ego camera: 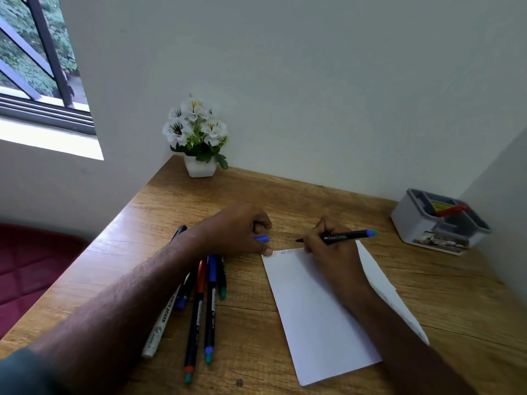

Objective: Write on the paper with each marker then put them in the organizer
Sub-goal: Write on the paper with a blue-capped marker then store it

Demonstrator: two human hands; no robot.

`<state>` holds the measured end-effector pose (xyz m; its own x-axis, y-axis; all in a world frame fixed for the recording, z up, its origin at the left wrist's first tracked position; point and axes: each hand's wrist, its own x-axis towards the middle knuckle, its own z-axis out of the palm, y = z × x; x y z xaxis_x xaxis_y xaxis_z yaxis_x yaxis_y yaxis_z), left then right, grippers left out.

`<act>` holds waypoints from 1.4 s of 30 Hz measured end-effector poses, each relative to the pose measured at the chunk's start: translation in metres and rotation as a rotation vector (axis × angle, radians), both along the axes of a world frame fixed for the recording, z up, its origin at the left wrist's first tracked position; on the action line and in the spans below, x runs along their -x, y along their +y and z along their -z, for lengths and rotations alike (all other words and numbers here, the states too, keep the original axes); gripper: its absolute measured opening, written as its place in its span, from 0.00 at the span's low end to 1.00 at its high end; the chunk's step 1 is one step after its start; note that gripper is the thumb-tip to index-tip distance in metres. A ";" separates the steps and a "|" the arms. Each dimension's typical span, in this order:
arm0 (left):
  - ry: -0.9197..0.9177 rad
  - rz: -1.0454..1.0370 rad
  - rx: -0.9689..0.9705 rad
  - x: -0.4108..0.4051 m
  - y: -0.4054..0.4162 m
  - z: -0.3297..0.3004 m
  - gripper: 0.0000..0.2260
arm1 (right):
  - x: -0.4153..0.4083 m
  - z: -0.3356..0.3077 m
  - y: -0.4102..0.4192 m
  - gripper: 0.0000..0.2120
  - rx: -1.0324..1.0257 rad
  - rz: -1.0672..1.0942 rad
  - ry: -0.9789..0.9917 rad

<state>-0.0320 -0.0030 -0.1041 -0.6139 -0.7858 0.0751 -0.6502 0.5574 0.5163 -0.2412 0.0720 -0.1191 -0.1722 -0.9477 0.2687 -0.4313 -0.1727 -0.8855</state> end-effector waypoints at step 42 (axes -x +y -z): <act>0.309 0.213 0.097 0.006 0.019 -0.013 0.04 | -0.004 -0.016 0.009 0.06 0.111 -0.321 -0.230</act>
